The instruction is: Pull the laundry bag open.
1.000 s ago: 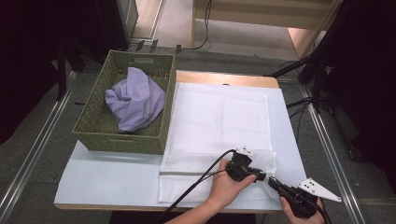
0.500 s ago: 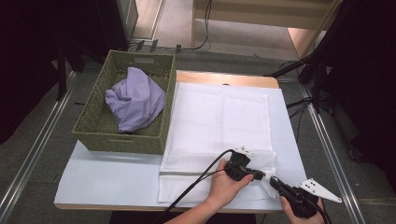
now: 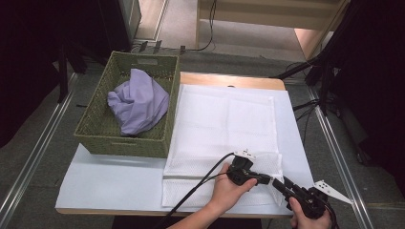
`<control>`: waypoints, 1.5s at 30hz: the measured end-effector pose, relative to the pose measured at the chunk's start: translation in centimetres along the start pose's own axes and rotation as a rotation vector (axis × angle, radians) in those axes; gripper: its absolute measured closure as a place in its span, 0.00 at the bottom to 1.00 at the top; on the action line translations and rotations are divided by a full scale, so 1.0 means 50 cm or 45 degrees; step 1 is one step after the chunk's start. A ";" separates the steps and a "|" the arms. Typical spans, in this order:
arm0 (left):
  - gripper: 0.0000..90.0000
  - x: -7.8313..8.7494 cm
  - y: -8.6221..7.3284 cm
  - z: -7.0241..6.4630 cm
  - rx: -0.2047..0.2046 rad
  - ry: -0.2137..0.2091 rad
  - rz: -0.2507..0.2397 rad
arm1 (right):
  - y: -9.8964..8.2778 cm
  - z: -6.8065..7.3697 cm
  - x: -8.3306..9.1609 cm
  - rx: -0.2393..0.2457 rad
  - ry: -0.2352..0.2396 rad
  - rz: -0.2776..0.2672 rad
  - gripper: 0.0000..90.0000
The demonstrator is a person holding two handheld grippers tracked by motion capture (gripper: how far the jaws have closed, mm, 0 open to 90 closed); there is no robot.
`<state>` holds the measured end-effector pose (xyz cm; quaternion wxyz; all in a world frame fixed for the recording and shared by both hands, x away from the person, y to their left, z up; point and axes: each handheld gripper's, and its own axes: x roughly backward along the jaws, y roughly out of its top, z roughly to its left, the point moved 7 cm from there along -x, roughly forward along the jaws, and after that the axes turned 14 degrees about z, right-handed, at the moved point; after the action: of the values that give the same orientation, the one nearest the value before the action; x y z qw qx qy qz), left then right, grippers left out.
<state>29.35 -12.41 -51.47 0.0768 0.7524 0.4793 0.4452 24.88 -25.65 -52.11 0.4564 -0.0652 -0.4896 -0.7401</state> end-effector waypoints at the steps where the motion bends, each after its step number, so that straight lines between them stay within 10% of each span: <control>1: 0.97 0.000 -0.001 0.000 0.003 -0.002 0.000 | 0.001 0.000 0.001 -0.016 0.029 -0.006 0.67; 16: 0.97 0.002 -0.007 0.000 -0.017 -0.003 0.001 | 0.005 0.001 -0.004 -0.096 0.106 -0.030 0.91; 29: 0.96 -0.003 -0.013 -0.007 -0.086 0.157 0.033 | 0.011 0.034 -0.001 0.087 -0.139 -0.038 0.97; 45: 0.97 0.018 -0.021 -0.009 -0.131 0.314 0.067 | 0.015 0.048 0.007 0.173 -0.258 -0.061 0.97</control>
<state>28.46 -11.29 -51.23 0.0440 0.6994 0.4416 0.5603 24.39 -24.07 -50.17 0.3901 -0.0968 -0.5835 -0.7056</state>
